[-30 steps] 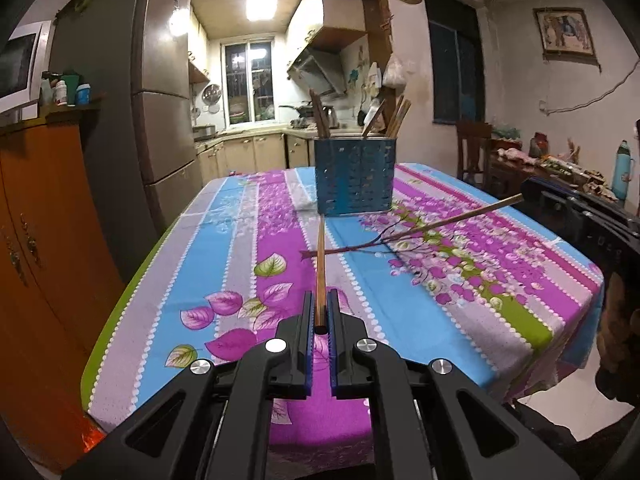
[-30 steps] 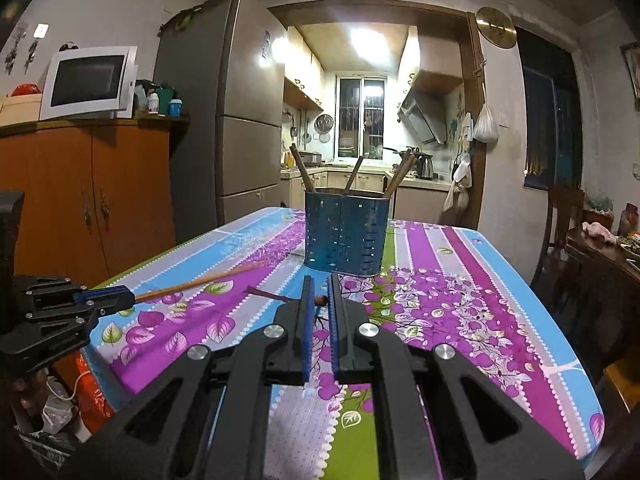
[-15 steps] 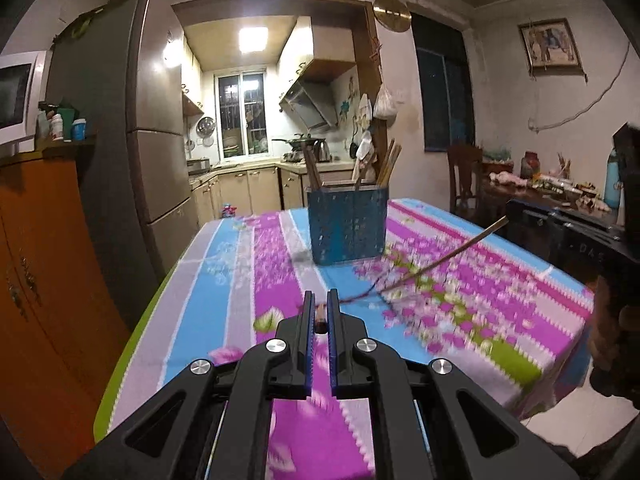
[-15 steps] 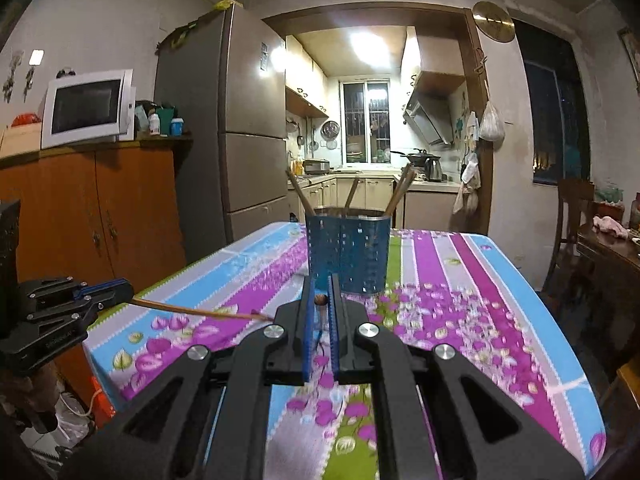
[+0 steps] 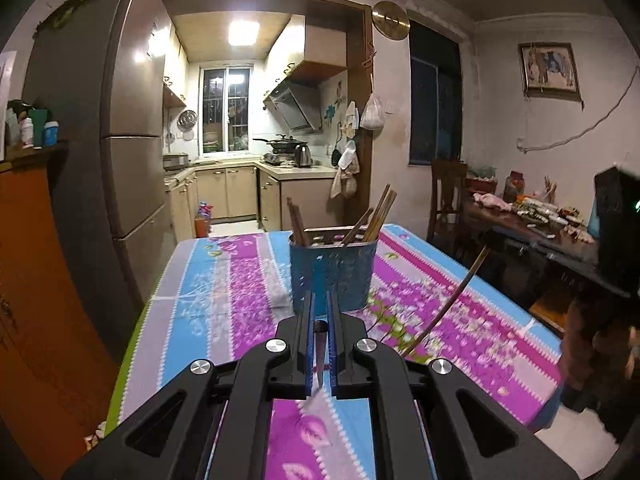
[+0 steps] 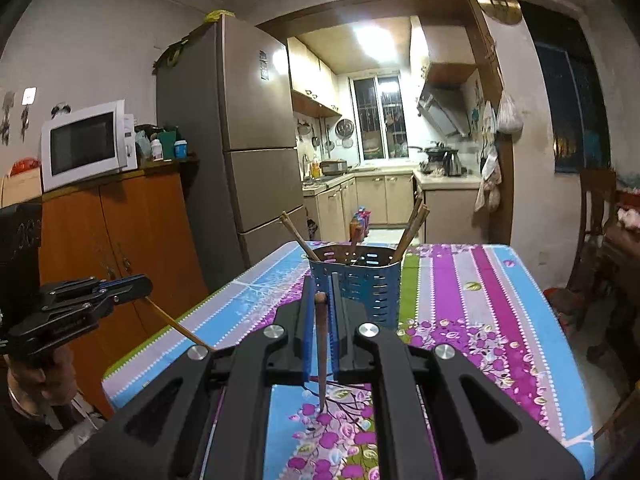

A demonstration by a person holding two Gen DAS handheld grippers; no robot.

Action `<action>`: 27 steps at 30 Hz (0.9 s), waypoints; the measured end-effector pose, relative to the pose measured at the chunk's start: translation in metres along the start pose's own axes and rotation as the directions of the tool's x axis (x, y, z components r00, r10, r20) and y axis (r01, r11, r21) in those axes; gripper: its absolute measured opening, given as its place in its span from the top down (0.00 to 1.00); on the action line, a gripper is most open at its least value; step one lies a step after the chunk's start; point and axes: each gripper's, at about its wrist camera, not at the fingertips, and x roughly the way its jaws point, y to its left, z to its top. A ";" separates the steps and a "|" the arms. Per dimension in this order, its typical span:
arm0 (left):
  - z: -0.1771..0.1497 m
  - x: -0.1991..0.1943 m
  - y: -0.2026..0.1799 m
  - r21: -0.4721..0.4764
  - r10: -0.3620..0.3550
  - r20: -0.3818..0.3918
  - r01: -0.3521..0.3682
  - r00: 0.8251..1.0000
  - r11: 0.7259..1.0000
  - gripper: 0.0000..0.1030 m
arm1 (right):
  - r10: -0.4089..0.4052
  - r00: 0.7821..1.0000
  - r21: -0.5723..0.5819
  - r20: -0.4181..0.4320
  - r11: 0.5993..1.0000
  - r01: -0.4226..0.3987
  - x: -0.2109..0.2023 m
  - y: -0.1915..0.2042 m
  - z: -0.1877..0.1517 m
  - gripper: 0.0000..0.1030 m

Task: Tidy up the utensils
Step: 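Lift the chopsticks and carry both tools toward the blue holder, then lower both held chopsticks down into the blue holder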

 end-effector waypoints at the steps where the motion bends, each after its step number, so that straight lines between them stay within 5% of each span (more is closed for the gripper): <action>1: 0.003 0.002 0.000 -0.004 -0.009 0.000 0.009 1.000 1.000 0.93 | 0.004 1.000 0.009 -0.006 1.000 -0.003 0.002 -0.002 0.002 0.95; 13: 0.060 0.024 -0.011 0.000 -0.072 0.068 0.072 0.995 0.997 0.93 | 0.006 1.000 0.014 -0.009 1.000 -0.006 0.010 -0.011 0.033 0.95; 17: 0.099 0.033 -0.018 0.035 -0.067 0.132 0.063 0.989 0.997 0.93 | -0.027 0.997 -0.019 0.073 0.999 0.028 0.002 -0.012 0.069 0.95; 27: 0.206 0.071 -0.026 0.063 0.007 0.336 -0.030 0.942 0.998 0.93 | -0.095 0.955 -0.064 0.280 0.991 0.117 0.020 -0.026 0.167 0.95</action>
